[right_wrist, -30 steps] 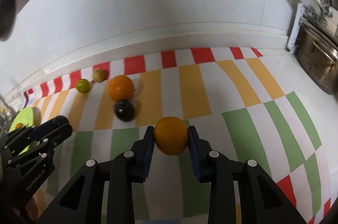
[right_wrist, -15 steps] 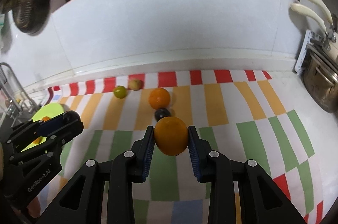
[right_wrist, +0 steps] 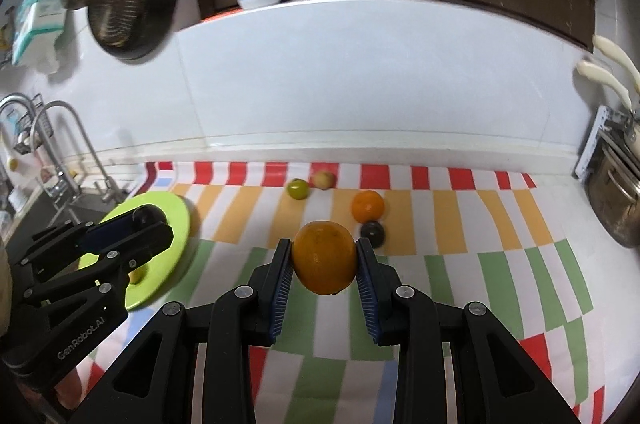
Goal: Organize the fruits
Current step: 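Carry the plum in the left gripper while the right carries the orange over the plate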
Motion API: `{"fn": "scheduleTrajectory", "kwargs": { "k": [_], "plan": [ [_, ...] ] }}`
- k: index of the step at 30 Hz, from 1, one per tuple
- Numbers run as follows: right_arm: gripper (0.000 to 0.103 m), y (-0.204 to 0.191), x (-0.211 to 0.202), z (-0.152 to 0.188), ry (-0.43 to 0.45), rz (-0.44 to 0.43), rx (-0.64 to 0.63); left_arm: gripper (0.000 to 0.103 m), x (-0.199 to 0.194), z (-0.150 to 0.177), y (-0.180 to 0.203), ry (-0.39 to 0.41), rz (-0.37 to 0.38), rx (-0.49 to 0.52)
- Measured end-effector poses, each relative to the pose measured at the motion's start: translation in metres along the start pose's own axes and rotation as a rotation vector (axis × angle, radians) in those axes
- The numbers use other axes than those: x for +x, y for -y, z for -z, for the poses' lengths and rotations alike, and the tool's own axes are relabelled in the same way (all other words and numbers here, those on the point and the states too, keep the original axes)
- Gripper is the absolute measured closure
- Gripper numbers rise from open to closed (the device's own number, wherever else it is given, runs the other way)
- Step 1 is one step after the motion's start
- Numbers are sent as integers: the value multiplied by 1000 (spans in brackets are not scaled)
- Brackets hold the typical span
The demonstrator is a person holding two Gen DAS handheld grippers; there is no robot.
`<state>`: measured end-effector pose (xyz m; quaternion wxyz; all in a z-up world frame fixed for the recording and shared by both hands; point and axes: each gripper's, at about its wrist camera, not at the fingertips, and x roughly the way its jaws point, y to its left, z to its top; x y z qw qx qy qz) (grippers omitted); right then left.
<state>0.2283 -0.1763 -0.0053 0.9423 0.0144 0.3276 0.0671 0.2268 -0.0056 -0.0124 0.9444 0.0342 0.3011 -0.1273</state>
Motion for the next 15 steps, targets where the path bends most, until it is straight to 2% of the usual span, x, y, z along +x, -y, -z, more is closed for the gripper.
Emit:
{"fn": "scheduleTrajectory", "kwargs": {
  "k": [15],
  "plan": [
    [71,-66,-31,0,68,-122,-123,76,-65,24,-41,63,-120,-69]
  ]
}}
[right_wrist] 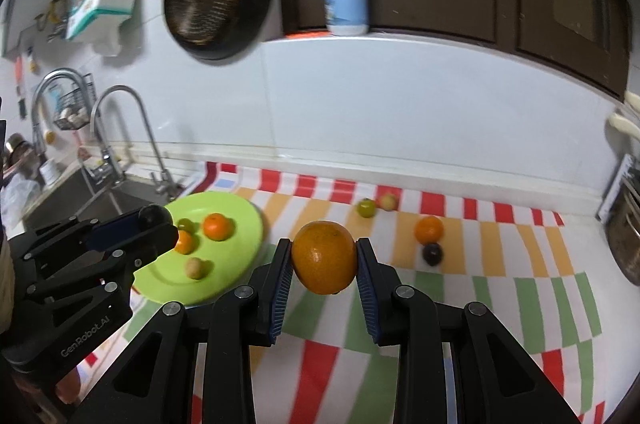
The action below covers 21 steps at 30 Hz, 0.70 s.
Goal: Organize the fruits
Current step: 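Carry the plum in the left gripper while the right carries the orange over the plate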
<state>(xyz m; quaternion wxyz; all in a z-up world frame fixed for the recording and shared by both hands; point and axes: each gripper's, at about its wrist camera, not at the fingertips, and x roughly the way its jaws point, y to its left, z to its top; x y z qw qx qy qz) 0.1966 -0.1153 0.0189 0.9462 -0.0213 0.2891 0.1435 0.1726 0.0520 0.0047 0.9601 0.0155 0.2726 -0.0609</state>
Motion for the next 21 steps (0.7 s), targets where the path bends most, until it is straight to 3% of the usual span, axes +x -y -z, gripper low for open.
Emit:
{"fn": "scheduleTrajectory", "kwargs": {
  "k": [11,21],
  "plan": [
    [71,-45,12,-15,21,-117,-68,76,-20,3,-42,29,-104,-45],
    [71,-83,43,-25,29,-216,-142,76,-7,10,-75,11,-177,-58]
  ]
}}
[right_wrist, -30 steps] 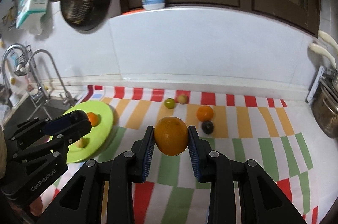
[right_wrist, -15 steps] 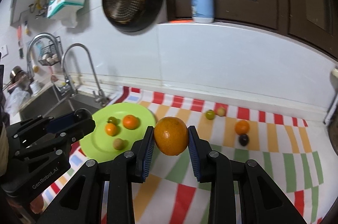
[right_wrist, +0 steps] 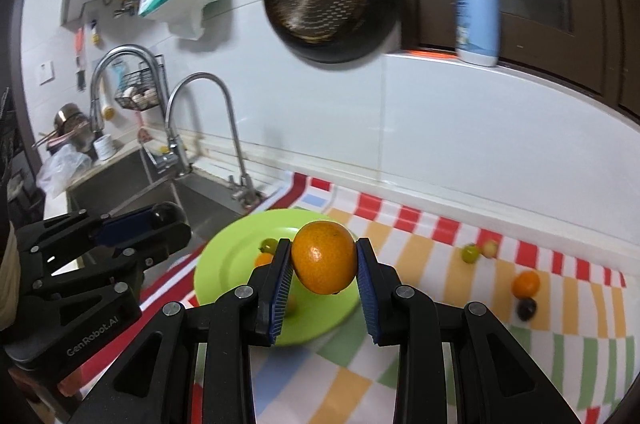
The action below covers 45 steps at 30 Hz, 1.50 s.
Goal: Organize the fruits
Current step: 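Carry the plum in the left gripper while the right carries the orange over the plate, then lower and open the left gripper on the plate while the right gripper releases its orange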
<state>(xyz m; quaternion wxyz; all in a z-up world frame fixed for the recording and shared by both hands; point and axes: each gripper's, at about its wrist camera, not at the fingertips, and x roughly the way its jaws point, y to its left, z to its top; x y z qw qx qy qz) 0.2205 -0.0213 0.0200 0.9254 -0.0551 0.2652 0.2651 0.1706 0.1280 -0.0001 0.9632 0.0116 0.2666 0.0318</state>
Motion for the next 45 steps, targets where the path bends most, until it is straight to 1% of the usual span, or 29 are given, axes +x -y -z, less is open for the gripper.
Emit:
{"fn": "scheduleTrajectory", "kwargs": {
  "k": [1,3,9,14,18,26,33,37,38,39,40,42,44,45],
  "plan": [
    [71,-1,6,-1,-4,-20,0,76,2,1,-1,-4,-3,1],
    [71,-3,17,-2,-21,-34,-1,76,9,3,-6,-14,-9,-1],
    [71,-7,49,-1,-59,-54,-16,76,35,12,-17,-59,-12,-3],
    [71,-7,79,6,-115,-71,-11,76,57,21,-23,-105,-17,-11],
    [71,-6,101,14,-156,-79,-4,76,73,27,-28,-142,-13,-19],
    [71,-2,128,26,-211,-89,2,76,99,33,-27,-194,15,-9],
    [71,0,144,31,-240,-103,9,76,116,40,-25,-232,35,-5],
    [70,0,144,32,-236,-111,18,76,119,39,-24,-242,34,-14],
    [70,1,143,31,-230,-112,22,75,118,38,-25,-240,29,-16],
    [70,1,141,31,-223,-114,25,70,116,37,-25,-237,25,-18],
    [68,2,139,30,-217,-112,28,68,114,37,-26,-233,21,-20],
    [65,4,133,28,-206,-102,35,67,106,33,-26,-215,14,-24],
    [65,6,126,26,-193,-89,34,67,98,30,-25,-198,6,-19],
    [65,6,122,25,-186,-84,33,65,94,29,-24,-190,2,-17]
  ]
}}
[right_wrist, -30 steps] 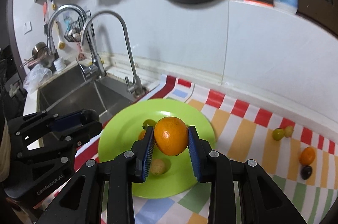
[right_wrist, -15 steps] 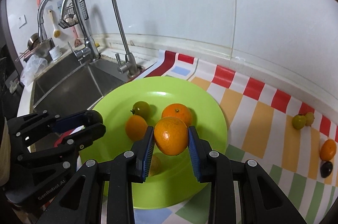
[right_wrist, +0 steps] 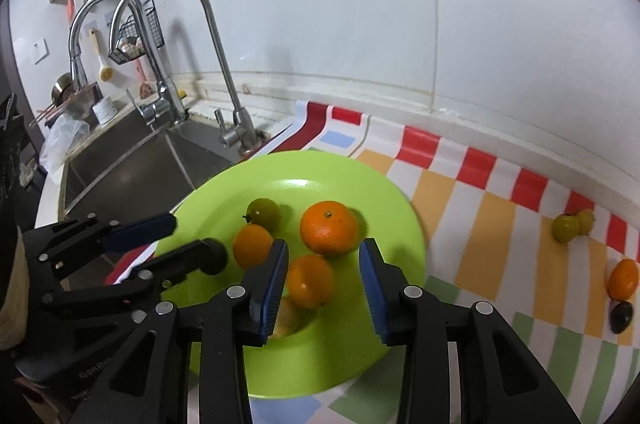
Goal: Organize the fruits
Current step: 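Lower and open the left gripper on the plate while the right gripper releases its orange, then move both open grippers back toward the loose fruits on the cloth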
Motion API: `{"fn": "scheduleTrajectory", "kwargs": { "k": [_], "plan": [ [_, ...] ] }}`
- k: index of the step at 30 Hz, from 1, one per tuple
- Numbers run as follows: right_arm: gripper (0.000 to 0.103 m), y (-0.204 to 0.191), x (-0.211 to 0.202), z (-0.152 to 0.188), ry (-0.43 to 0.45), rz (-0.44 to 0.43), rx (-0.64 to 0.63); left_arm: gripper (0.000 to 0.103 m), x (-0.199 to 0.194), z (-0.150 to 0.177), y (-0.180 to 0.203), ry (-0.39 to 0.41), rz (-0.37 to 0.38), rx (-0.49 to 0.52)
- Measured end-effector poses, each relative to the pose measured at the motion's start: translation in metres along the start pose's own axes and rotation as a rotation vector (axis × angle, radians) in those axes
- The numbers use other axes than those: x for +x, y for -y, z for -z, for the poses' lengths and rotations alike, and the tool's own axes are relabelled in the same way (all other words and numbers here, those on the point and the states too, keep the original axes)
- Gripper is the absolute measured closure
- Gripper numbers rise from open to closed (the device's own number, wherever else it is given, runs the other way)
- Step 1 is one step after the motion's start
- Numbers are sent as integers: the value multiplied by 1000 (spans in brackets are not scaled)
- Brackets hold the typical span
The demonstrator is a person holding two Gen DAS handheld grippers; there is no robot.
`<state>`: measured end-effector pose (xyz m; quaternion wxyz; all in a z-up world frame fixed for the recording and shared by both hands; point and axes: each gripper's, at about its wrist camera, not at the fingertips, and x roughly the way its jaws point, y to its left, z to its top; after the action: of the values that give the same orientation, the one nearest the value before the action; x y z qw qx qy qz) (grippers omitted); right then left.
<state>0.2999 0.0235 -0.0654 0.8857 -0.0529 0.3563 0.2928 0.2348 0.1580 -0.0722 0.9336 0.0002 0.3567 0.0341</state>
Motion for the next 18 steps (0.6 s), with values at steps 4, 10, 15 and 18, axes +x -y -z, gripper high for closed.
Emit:
{"fn": "scheduleTrajectory", "kwargs": {
  "k": [4,10,15,18],
  "plan": [
    [65,2,-23,0,32,21,5,61,-18,-2,4,29,8,-5],
    [65,8,-57,1,80,51,23,52,-40,-7,15,74,24,-2],
    [61,17,-87,6,117,98,45,44,-57,-11,32,115,51,20],
    [57,25,-104,13,139,138,63,43,-63,-13,44,130,71,43]
  ]
}}
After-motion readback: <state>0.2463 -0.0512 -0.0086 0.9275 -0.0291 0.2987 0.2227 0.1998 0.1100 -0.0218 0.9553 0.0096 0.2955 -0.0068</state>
